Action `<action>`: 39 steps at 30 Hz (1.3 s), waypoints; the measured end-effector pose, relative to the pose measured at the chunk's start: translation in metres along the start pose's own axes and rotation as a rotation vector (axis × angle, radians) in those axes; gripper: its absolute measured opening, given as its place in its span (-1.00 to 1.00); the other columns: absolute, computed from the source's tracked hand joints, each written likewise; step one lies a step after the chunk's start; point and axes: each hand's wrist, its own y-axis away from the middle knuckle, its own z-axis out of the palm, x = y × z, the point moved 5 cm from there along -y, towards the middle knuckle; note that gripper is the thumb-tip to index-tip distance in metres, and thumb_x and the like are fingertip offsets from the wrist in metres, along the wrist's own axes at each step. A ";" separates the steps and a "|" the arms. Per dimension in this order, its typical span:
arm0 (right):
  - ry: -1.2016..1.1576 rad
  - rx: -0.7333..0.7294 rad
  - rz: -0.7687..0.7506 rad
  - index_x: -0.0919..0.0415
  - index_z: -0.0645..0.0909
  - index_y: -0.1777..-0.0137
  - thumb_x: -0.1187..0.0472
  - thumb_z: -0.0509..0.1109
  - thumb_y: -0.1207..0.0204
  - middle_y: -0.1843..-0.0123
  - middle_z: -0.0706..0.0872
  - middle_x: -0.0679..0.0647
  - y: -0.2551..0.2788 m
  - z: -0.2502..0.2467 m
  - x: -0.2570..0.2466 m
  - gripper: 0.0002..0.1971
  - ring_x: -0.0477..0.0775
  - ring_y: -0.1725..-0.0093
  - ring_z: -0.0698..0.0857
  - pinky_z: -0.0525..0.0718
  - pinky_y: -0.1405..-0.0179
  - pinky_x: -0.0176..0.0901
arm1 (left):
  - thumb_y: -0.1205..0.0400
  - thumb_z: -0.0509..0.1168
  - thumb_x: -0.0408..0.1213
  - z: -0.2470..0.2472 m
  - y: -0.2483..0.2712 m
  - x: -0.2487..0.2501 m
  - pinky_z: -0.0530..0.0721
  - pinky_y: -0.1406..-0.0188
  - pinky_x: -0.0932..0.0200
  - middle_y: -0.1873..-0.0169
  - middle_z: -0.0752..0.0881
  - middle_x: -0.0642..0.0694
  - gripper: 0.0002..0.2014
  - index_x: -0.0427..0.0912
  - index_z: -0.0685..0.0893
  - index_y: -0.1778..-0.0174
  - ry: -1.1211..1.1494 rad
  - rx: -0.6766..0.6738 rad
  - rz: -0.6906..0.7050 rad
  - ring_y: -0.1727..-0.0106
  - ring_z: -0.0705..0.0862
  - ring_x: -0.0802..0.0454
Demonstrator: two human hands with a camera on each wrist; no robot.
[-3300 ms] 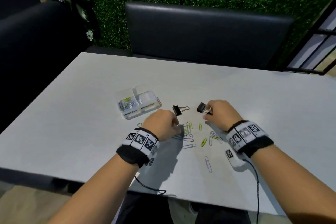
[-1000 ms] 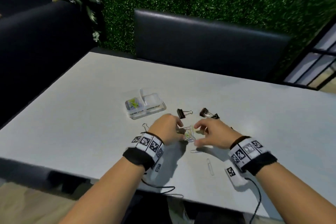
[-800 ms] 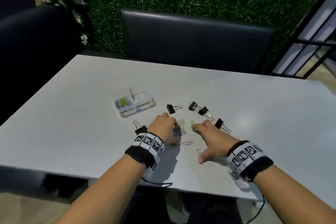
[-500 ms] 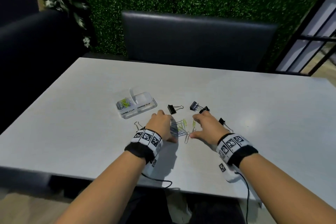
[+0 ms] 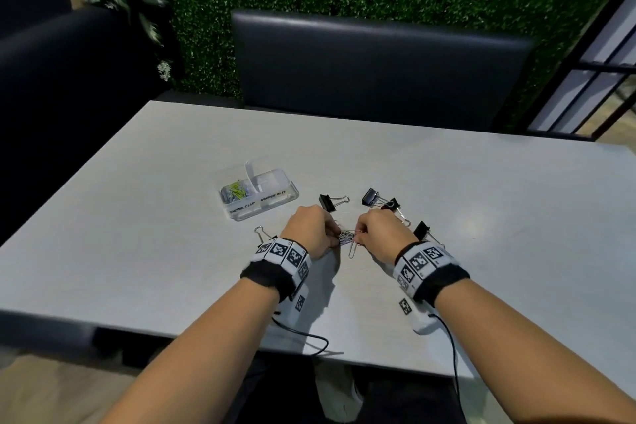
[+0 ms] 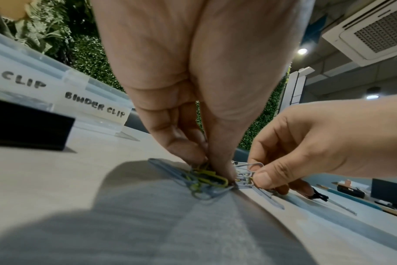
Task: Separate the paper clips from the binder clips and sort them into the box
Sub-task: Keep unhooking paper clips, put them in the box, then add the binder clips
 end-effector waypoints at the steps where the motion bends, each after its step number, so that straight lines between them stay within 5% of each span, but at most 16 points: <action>1: -0.008 0.005 -0.001 0.20 0.78 0.08 0.18 0.48 -0.57 0.09 0.77 0.11 0.001 0.000 0.001 -0.90 0.09 0.08 0.74 0.67 0.09 -0.10 | -0.43 0.62 -0.29 0.000 0.000 -0.001 0.78 -0.04 0.16 0.20 0.87 0.01 -0.83 -0.02 0.89 0.09 0.017 0.004 -0.009 0.12 0.81 0.10; 9: -0.203 0.086 0.029 0.09 0.80 0.20 0.16 0.49 -0.55 0.25 0.82 -0.01 0.013 -0.012 0.009 -0.89 0.01 0.17 0.77 0.72 0.07 -0.14 | -0.47 0.62 -0.20 -0.011 0.001 -0.004 0.71 0.06 0.25 0.20 0.84 0.00 -0.88 -0.02 0.89 0.10 0.145 0.085 0.013 0.11 0.78 0.08; 13: -0.376 0.150 0.031 0.20 0.82 0.13 0.26 0.54 -0.52 0.30 0.75 0.01 0.015 -0.029 0.006 -0.96 -0.21 0.35 0.66 0.51 0.45 -0.66 | -0.44 0.64 -0.16 -0.024 0.001 -0.009 0.81 0.00 0.09 0.28 0.85 0.00 -0.87 0.02 0.89 0.13 0.307 0.142 0.016 0.17 0.82 0.05; 19: -0.567 0.173 -0.001 0.10 0.82 0.16 0.21 0.59 -0.48 0.35 0.76 -0.03 -0.006 -0.039 -0.029 -0.99 -0.13 0.35 0.67 0.56 0.36 -0.44 | -0.48 0.62 -0.26 -0.073 0.006 -0.031 0.84 0.02 0.02 0.31 0.87 -0.12 -0.90 0.02 0.85 0.20 0.544 0.247 -0.019 0.31 0.83 0.04; 24: -0.530 0.111 -0.086 0.17 0.83 0.15 0.20 0.57 -0.49 0.34 0.77 -0.01 -0.051 -0.030 -0.096 -0.94 -0.10 0.34 0.67 0.58 0.35 -0.41 | -0.53 0.58 -0.30 -0.134 0.003 -0.090 0.72 0.25 0.30 0.35 0.84 -0.04 -0.95 -0.08 0.86 0.15 0.593 0.430 -0.146 0.36 0.80 0.10; 27: -0.480 0.070 -0.113 0.23 0.84 0.16 0.22 0.56 -0.48 0.32 0.75 0.00 -0.076 -0.017 -0.136 -0.92 -0.09 0.31 0.65 0.54 0.25 -0.30 | -0.52 0.59 -0.27 -0.151 -0.007 -0.123 0.79 0.13 0.17 0.31 0.85 -0.08 -0.96 -0.07 0.86 0.18 0.549 0.500 -0.235 0.33 0.80 0.04; 32: -0.313 0.054 -0.123 0.22 0.84 0.22 0.24 0.54 -0.47 0.19 0.85 0.09 -0.100 -0.003 -0.179 -0.91 0.07 0.14 0.80 0.76 0.07 -0.12 | -0.49 0.61 -0.18 -0.150 -0.018 -0.142 0.77 0.00 0.19 0.25 0.86 -0.01 -0.87 -0.07 0.89 0.08 0.381 0.445 -0.257 0.18 0.82 0.07; 36: -0.277 0.002 -0.152 0.15 0.85 0.08 0.28 0.58 -0.43 0.14 0.84 0.04 -0.100 -0.006 -0.179 -0.91 0.00 0.12 0.79 0.69 0.07 -0.22 | -0.59 0.45 -0.25 -0.156 -0.011 -0.133 0.71 -0.20 0.21 0.07 0.86 0.00 -0.80 -0.08 0.85 -0.12 0.312 0.498 -0.196 0.02 0.80 0.10; 39: -0.301 0.040 -0.163 0.12 0.81 -0.02 0.29 0.48 -0.51 0.16 0.77 -0.03 -0.087 -0.022 -0.153 -0.85 -0.10 0.19 0.73 0.61 0.15 -0.39 | -0.62 0.40 -0.21 -0.153 0.000 -0.106 0.69 -0.12 0.25 0.08 0.84 0.06 -0.81 -0.04 0.83 -0.12 0.314 0.523 -0.121 0.04 0.77 0.13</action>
